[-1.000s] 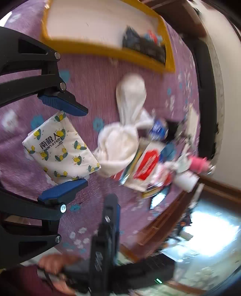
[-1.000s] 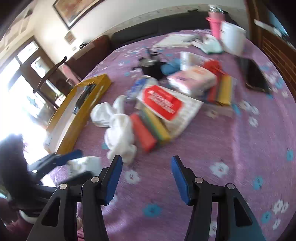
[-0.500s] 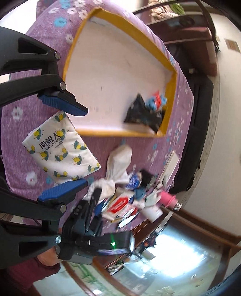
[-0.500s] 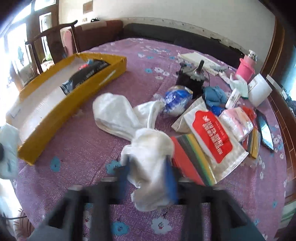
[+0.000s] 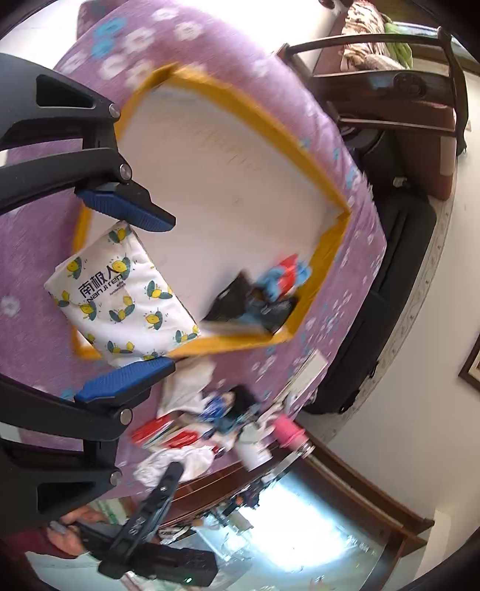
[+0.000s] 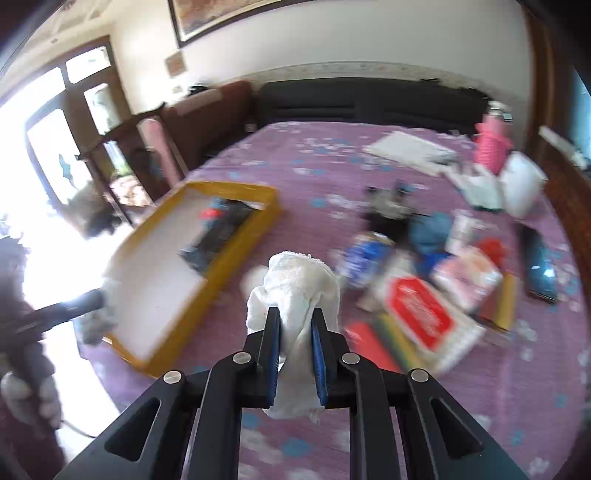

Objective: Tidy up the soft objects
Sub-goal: 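Lower both items into the yellow tray and open both tools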

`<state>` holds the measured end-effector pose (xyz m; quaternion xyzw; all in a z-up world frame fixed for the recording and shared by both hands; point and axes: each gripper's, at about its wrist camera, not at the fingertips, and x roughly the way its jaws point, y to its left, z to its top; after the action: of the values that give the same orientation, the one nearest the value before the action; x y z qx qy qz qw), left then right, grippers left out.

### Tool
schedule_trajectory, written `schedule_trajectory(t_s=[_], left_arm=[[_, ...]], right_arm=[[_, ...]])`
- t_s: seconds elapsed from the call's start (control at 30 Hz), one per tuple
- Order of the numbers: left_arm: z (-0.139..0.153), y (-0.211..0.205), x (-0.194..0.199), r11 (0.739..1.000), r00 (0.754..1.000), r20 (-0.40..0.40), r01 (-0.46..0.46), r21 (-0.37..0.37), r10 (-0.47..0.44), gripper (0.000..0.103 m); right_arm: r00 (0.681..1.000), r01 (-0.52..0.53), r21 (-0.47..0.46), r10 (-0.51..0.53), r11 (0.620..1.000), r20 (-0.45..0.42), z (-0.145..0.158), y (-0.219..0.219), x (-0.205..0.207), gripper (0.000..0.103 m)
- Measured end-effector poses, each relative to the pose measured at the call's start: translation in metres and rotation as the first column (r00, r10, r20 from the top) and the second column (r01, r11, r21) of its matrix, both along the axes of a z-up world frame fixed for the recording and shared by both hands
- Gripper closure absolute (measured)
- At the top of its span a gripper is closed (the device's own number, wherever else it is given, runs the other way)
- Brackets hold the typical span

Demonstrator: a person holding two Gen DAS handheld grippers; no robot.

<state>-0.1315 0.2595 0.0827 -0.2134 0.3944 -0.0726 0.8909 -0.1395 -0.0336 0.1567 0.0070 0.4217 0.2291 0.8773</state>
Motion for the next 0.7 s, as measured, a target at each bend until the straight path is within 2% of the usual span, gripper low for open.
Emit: schedule_trajectory(t_s=[0.17,0.3,0.5,0.6,0.7], left_arm=[[0.011,0.025,0.047,0.998,1.000,-0.008,-0.022,0.056,0.022,0.033],[0.005,0.044,0.095,0.997,0.998,-0.042,-0.051,0.057,0.054,0.033],[-0.013,0.079,0.151,0.988,0.984,-0.092,-0.151,0.007,0.151,0.033],[-0.021,0.092,0.167,0.980,0.975,-0.093,-0.200,0.023,0.201,0.033],[-0.028,0.098,0.181,0.978,0.972,-0.103,-0.206,0.041,0.209,0.033]], right_arm=[[0.989,-0.111,0.132,0.123,0.985,-0.086,-0.003,0.063,0.029,0.086],[0.974,-0.154,0.191,0.181,0.970,-0.135,-0.011,0.115,0.060,0.086],[0.964,-0.105,0.265,0.164,0.959,-0.210,-0.034,0.168,0.124,0.085],[0.950,-0.061,0.306,0.150,0.950,-0.276,-0.052,0.181,0.152,0.085],[0.941,-0.039,0.321,0.143,0.946,-0.308,-0.063,0.193,0.167,0.085]])
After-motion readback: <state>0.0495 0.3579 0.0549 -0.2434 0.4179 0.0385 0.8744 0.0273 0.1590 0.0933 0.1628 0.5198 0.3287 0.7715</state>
